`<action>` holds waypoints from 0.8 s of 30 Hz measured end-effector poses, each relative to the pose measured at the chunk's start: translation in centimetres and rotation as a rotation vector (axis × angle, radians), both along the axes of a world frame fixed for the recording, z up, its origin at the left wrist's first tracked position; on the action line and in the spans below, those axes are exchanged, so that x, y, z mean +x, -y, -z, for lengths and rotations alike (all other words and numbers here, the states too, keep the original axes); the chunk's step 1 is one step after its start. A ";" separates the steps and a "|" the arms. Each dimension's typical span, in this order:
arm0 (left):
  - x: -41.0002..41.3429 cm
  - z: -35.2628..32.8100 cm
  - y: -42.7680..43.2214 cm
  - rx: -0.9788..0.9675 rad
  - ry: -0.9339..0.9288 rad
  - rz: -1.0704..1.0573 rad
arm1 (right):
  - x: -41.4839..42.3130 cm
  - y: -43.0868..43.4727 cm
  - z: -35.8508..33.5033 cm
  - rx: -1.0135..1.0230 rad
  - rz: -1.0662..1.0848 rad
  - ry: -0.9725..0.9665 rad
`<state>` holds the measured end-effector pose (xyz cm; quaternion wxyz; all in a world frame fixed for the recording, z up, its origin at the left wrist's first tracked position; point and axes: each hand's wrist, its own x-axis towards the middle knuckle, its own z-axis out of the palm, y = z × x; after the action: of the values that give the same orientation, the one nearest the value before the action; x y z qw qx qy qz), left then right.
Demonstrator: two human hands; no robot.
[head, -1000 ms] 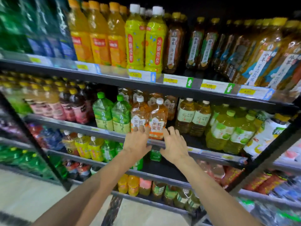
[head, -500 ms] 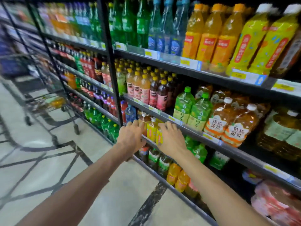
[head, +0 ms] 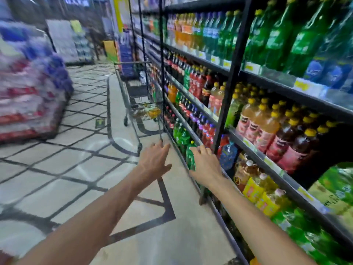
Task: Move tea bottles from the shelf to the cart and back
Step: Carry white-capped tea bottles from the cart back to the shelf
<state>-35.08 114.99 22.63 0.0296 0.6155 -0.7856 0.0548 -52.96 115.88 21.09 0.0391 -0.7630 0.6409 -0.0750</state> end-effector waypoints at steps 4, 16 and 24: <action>3.6 -0.5 4.6 -0.013 0.021 -0.096 | 2.9 6.3 -0.1 -0.009 -0.081 0.060; 12.2 -1.3 19.9 -0.043 -0.003 -0.261 | 11.2 24.4 -0.5 -0.017 -0.242 0.068; 19.6 0.2 30.0 -0.032 -0.030 -0.275 | 18.6 34.8 0.3 0.000 -0.275 0.052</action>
<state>-15.44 84.96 22.45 0.0435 0.7175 -0.6924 0.0619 -34.33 81.05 20.76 0.0657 -0.8414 0.5290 -0.0889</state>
